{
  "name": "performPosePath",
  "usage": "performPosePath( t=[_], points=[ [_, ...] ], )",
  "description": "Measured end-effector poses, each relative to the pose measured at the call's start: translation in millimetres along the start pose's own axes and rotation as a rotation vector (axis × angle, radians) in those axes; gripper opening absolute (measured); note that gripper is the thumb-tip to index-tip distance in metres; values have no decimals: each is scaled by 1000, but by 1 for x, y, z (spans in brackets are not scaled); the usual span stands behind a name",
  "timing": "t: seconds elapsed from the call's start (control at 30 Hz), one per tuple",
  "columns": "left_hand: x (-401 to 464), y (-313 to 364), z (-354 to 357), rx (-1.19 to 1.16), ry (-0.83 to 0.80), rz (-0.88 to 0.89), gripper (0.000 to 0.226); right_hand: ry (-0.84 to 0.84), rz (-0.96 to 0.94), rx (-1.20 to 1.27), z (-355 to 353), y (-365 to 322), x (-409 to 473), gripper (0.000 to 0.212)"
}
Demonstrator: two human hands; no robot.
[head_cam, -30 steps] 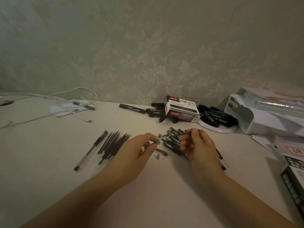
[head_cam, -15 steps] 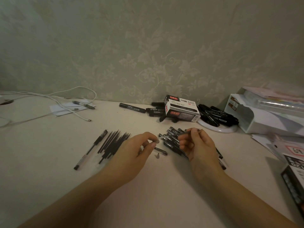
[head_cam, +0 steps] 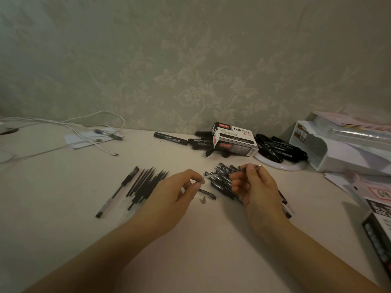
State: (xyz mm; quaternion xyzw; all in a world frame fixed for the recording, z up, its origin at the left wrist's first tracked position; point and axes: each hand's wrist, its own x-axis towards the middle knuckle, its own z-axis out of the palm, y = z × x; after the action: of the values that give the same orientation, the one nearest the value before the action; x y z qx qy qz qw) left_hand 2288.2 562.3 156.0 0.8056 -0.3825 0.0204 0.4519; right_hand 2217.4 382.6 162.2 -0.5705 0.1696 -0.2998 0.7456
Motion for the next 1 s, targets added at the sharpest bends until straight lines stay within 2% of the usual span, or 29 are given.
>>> performPosePath(
  t=[0.47,0.63,0.73,0.87,1.0],
  points=[
    [0,2,-2,29,-8,-3,17,-23,-11,-2,0,-1,1,24],
    [-1,2,-2,33,-14,2,16,-63,-32,-79,-2,-1,2,24],
    [-1,4,0,51,-33,10,17,-206,-62,-217,-1,0,-3,24],
    [-2,7,-1,22,-40,34,17,-443,-188,-536,5,5,-15,17],
    [-1,5,-3,14,-8,18,17,-435,-341,-816,4,8,-15,21]
  ],
)
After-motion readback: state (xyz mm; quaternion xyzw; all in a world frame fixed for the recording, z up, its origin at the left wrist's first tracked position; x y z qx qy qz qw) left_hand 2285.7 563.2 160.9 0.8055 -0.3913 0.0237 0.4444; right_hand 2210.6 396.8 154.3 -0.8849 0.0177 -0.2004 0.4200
